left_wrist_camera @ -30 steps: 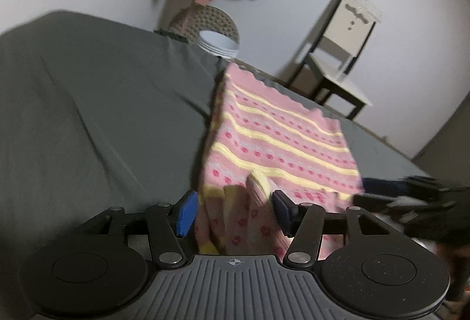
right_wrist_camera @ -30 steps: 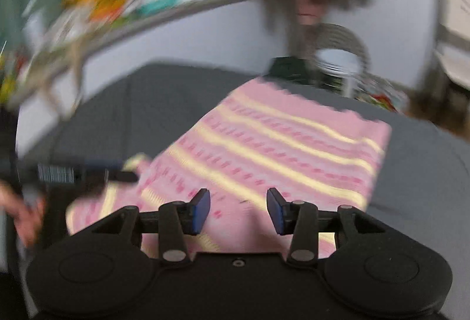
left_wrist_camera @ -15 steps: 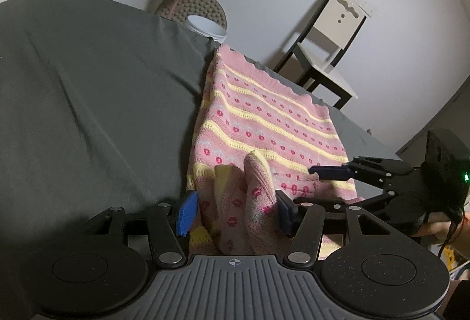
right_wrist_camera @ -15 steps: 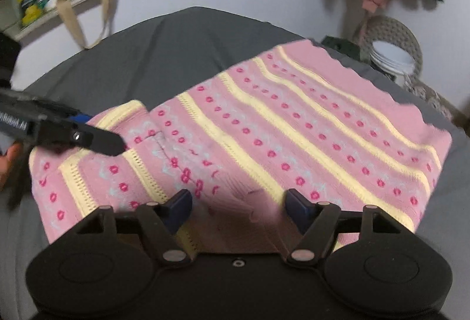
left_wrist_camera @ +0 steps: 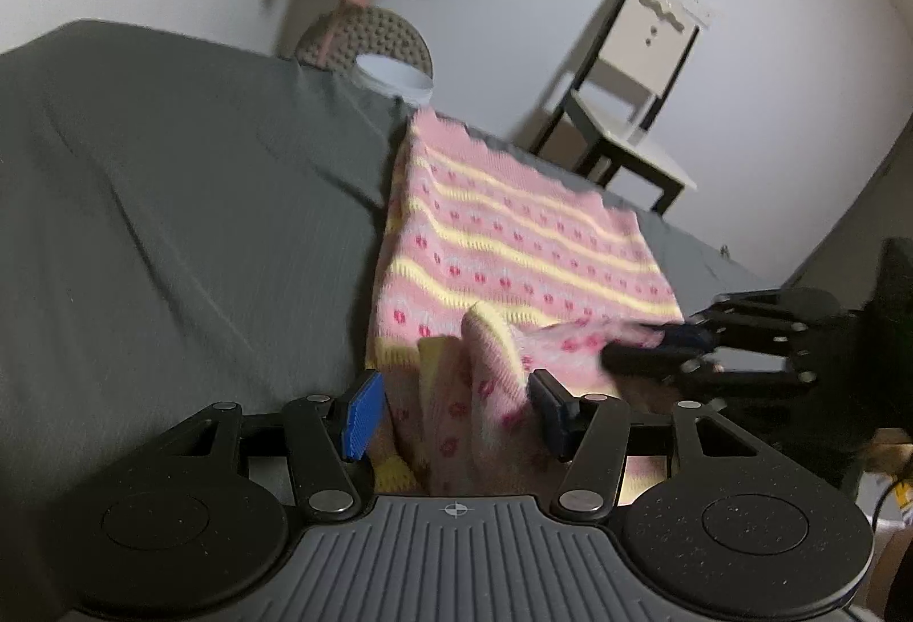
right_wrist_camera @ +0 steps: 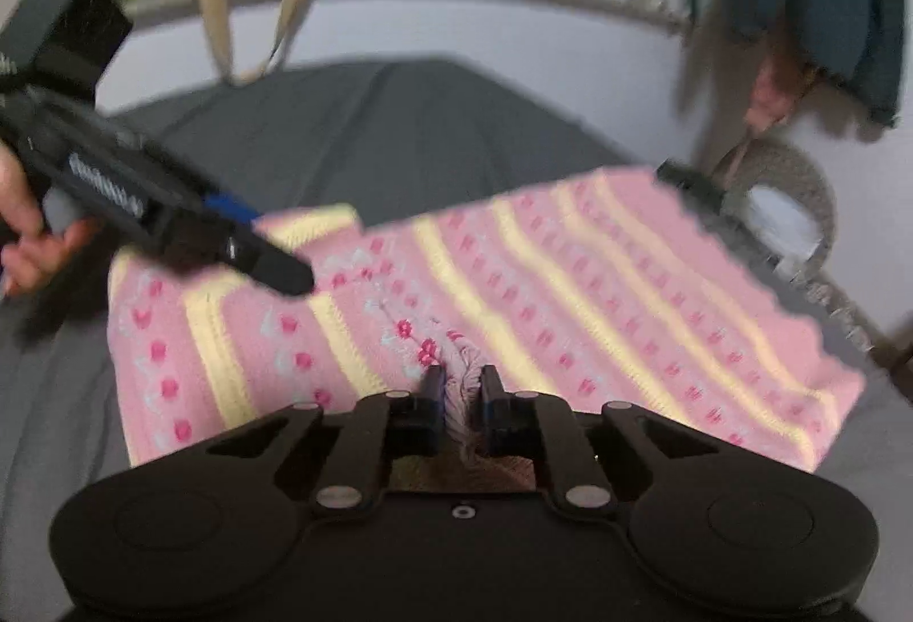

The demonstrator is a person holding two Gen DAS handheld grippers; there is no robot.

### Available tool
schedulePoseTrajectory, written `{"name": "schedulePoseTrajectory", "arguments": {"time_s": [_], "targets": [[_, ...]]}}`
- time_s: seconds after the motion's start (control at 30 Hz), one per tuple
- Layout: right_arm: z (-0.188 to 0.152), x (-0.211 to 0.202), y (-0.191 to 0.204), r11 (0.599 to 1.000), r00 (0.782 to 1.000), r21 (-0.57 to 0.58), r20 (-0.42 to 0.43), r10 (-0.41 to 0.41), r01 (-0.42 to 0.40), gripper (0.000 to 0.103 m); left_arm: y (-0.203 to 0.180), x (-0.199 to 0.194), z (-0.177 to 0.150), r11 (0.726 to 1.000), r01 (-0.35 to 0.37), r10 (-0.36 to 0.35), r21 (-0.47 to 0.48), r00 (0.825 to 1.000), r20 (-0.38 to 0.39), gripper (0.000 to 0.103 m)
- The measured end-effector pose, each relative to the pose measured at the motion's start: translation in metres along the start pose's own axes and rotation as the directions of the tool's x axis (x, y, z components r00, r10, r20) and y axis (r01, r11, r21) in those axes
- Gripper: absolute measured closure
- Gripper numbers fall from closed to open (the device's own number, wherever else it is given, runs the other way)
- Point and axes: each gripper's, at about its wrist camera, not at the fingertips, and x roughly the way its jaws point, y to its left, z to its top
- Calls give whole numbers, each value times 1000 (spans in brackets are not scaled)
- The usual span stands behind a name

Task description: Fold clothes

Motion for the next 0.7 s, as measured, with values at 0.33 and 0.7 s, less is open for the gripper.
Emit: {"name": "schedulePoseTrajectory", "arguments": {"time_s": [0.33, 0.7], "targets": [[40, 26, -15, 949, 955, -105, 21, -297, 297, 91, 16, -27, 3, 996, 28, -8, -90, 975, 221, 46], [48, 69, -47, 943, 943, -102, -71, -325, 317, 91, 12, -6, -5, 997, 68, -60, -40, 983, 172, 46]]}}
